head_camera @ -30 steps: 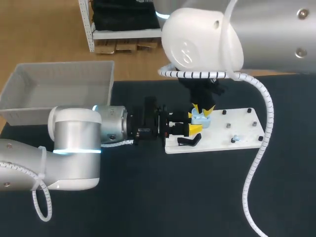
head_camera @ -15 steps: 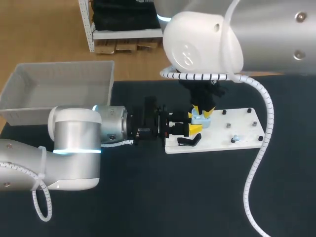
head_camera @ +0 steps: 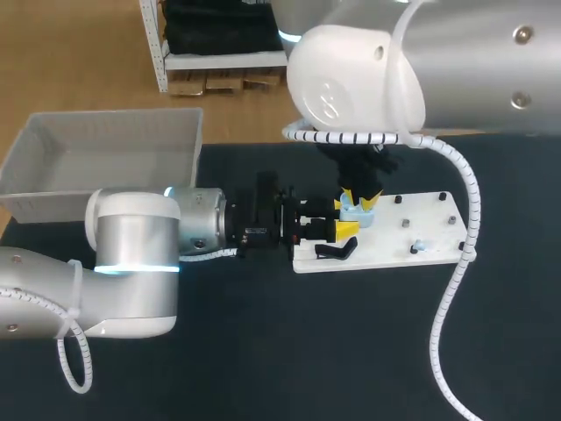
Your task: Pick up each earbud case from the left stands, insert the matching earbuds, close the lid, and place the case in the box.
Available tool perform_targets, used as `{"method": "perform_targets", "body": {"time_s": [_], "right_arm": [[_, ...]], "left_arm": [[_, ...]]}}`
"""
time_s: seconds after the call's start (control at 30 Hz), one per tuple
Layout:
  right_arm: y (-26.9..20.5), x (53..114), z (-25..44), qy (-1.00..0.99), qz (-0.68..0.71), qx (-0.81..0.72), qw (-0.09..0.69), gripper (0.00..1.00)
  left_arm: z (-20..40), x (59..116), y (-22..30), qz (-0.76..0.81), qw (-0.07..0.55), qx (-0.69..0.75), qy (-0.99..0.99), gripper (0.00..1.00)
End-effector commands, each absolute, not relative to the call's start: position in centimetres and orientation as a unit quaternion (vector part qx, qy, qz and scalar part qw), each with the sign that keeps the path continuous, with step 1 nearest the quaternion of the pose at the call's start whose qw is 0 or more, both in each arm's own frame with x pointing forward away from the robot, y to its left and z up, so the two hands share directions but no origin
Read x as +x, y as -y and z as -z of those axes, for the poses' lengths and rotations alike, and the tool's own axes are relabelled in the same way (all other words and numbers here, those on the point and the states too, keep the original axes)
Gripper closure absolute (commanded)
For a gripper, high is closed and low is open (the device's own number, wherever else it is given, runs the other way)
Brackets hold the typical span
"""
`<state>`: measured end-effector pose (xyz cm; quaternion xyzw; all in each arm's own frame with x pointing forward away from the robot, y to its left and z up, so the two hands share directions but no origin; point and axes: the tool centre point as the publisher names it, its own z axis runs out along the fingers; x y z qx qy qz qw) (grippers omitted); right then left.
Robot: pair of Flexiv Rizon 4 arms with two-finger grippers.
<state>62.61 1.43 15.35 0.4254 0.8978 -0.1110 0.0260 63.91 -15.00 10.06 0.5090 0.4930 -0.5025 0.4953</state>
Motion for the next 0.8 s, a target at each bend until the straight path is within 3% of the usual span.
{"method": "perform_targets", "body": {"time_s": [0.03,0.8], "right_arm": [[-1.41,62.75,-15.41,-0.897,0.112,0.426,0.025,1.0],[-1.34,63.18,-14.76,-0.896,0.12,0.427,0.021,1.0]], "left_arm": [[-10.03,63.79,14.96,0.502,0.497,0.508,-0.493,1.0],[-10.03,63.79,14.96,0.502,0.497,0.508,-0.493,1.0]]}}
